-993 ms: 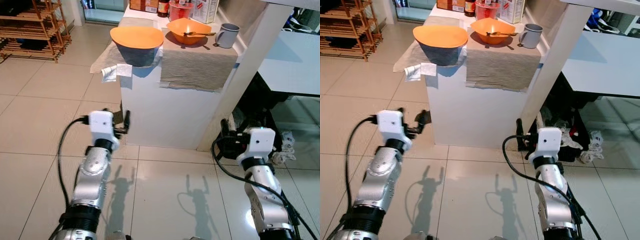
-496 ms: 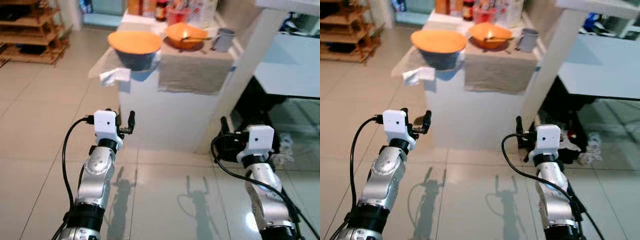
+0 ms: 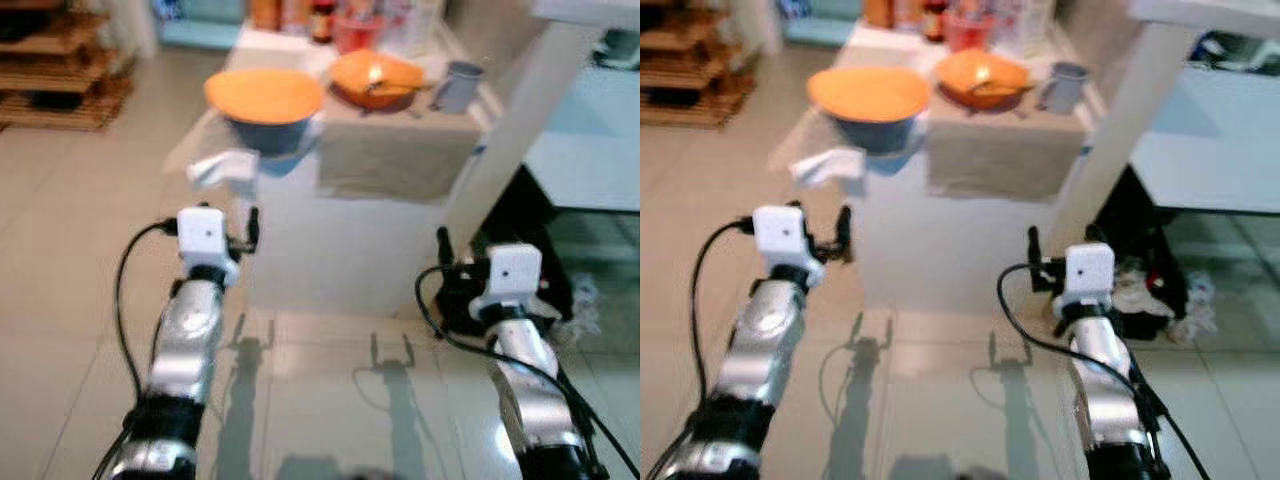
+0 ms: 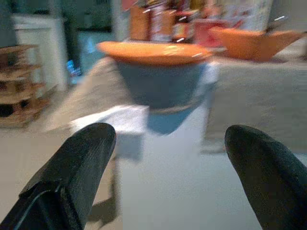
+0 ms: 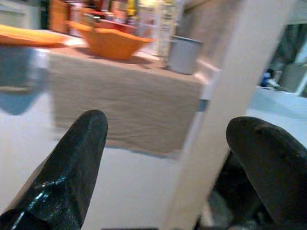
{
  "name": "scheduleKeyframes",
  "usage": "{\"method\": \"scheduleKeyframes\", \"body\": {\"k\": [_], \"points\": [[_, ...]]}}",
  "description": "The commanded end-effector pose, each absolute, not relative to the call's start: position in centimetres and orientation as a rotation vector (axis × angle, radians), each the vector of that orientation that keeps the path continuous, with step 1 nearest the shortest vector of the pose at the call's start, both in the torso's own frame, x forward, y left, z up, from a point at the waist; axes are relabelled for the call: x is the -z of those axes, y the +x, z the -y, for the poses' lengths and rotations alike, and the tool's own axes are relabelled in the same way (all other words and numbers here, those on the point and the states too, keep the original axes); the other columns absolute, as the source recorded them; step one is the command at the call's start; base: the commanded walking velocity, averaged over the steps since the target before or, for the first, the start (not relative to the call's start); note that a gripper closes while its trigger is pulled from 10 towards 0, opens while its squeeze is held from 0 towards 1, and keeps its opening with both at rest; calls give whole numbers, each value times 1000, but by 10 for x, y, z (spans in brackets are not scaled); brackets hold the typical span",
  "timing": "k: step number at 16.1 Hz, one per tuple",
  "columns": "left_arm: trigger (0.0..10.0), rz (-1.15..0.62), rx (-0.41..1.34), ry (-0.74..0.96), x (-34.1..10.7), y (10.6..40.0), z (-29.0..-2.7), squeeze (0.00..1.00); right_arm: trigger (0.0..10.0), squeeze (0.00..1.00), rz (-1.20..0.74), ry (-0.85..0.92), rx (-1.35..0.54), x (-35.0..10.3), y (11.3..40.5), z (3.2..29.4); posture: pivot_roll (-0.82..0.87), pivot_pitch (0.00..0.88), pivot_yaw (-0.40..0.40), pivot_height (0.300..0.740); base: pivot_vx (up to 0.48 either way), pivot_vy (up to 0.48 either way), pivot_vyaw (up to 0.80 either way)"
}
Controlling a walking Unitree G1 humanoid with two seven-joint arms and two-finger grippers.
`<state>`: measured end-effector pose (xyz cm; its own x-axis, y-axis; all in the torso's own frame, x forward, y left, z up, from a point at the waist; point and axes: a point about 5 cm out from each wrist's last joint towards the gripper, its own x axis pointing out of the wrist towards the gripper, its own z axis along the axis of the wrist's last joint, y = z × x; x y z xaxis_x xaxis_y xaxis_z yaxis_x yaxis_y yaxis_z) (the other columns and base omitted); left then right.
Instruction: Setting the table
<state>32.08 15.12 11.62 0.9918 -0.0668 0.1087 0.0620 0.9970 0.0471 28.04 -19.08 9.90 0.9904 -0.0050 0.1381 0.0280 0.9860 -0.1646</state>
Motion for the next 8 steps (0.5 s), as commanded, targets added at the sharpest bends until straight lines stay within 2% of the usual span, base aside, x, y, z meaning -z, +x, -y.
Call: {"method": "scheduleKeyframes", "body": {"k": [1,8], "points": [[10000,110,82,56,-116,321,-144,0,10000,0,117,-170,49,-95,279,199,32,0,-61,718,450,0,0],[10000,108,67,85,-118,324,-149,0,10000,0,106,-182,58,-89,275,197,32,0,-38,718,464,0,0]]}}
